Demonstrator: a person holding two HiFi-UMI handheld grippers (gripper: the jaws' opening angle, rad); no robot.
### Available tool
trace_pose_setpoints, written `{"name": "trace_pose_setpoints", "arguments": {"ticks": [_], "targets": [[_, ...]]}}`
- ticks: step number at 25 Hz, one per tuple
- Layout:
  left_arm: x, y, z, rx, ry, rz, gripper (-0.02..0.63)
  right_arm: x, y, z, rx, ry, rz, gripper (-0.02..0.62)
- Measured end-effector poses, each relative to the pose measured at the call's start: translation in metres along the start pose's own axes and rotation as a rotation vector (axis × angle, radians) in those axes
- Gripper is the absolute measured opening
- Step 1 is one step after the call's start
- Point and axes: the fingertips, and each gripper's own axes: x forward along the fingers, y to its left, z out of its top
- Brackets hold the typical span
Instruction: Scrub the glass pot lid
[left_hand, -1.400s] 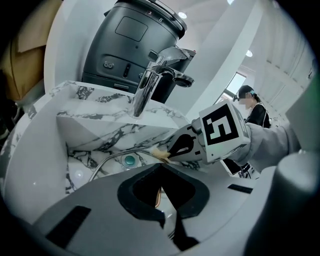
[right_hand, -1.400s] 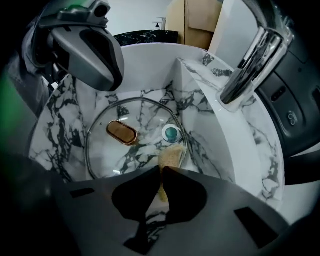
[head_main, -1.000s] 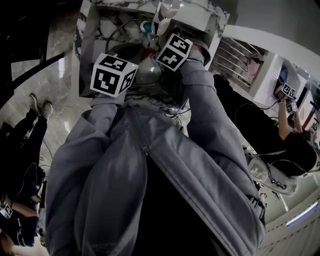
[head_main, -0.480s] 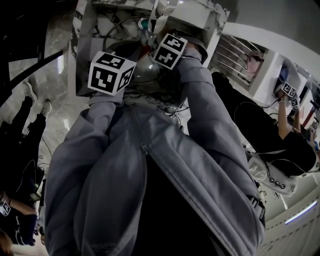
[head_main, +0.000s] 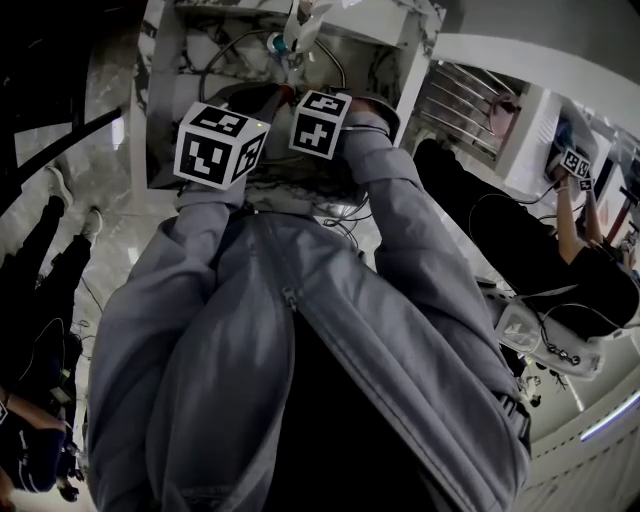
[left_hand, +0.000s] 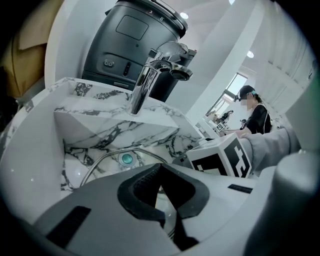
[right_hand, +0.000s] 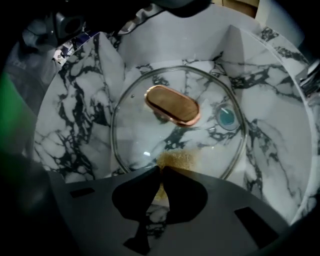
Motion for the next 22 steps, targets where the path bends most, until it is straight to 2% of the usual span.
{"name": "trace_pose_setpoints", "arguments": {"ticks": [5, 14, 18, 22], "targets": [[-0.008, -0.006, -0.009, 0.009, -0.003, -0.001, 0.014, 0.008, 0.043, 0.001, -0.009, 0.0, 0.106, 0.043], [-0.027, -0.019, -0.026, 0.032, -0.01, 0.0, 0.014, 0.012, 0.102, 0.004, 0.011, -0.021, 0.203, 0.043], [-0.037, -0.028, -0.032, 0.047, -0.013, -0.003, 0.014, -0.001, 0.116, 0.005, 0.023, -0.046, 0.197, 0.041], [-0.048, -0.039, -0.033, 0.07, -0.021, -0.009, 0.014, -0.028, 0.119, 0.006, 0.065, -0.108, 0.131, 0.041]]}}
